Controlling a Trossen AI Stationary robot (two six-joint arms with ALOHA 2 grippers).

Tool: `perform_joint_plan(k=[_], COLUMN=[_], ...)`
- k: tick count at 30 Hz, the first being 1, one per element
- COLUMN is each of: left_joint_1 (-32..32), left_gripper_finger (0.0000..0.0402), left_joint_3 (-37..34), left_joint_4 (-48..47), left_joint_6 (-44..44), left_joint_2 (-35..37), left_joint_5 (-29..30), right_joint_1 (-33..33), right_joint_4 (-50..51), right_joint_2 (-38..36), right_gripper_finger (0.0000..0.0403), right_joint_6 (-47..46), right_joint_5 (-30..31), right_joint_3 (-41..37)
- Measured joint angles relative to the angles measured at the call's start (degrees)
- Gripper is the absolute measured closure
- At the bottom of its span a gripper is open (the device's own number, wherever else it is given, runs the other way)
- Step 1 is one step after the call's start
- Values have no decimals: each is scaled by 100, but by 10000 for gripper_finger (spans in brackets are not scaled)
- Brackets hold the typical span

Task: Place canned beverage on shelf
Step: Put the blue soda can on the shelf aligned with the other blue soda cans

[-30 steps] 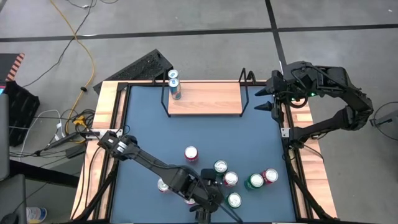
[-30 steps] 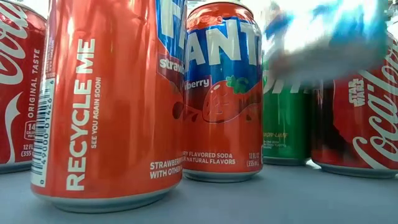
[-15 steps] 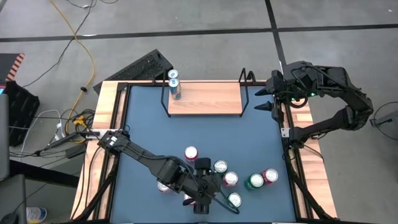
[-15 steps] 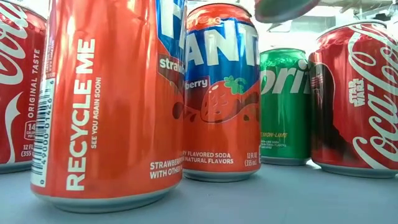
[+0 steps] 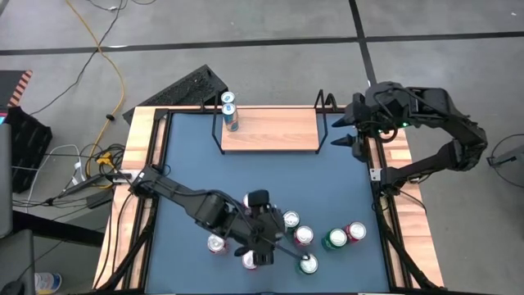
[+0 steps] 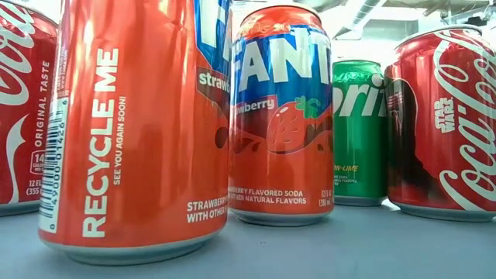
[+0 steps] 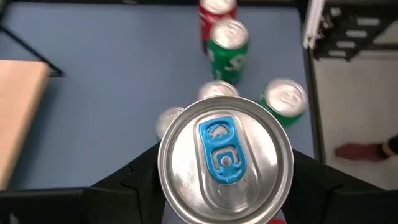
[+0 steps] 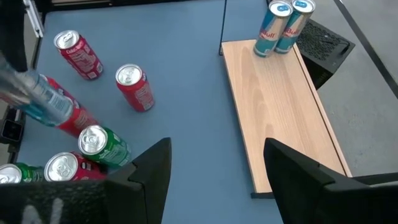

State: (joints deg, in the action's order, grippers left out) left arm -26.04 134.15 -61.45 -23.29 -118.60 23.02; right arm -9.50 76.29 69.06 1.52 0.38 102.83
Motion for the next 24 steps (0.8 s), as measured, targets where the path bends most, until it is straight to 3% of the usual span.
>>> perform_joint_plan(k=[7, 13, 17, 24], left_joint_1=[306, 933, 1508, 2567], left_gripper_finger=[184, 184, 184, 184], left_joint_3=[7, -60, -118, -136], left_joint_4=[-1139, -2708, -2668, -2270], left_joint_6=[-949, -1786, -835, 973], left_joint_2=[509, 951, 1112, 1277], left_joint_5=[939, 1051, 962, 321], right_joint_1=[0, 0, 0, 0], right_joint_4=[2, 1, 0, -98], right_joint_2=[22, 30, 76, 64], right_gripper_finger=[163, 163, 163, 163], right_joint_6=[0, 8, -2, -239], right_joint_5=[2, 104, 426, 472], right_joint_3=[2, 2, 2, 2])
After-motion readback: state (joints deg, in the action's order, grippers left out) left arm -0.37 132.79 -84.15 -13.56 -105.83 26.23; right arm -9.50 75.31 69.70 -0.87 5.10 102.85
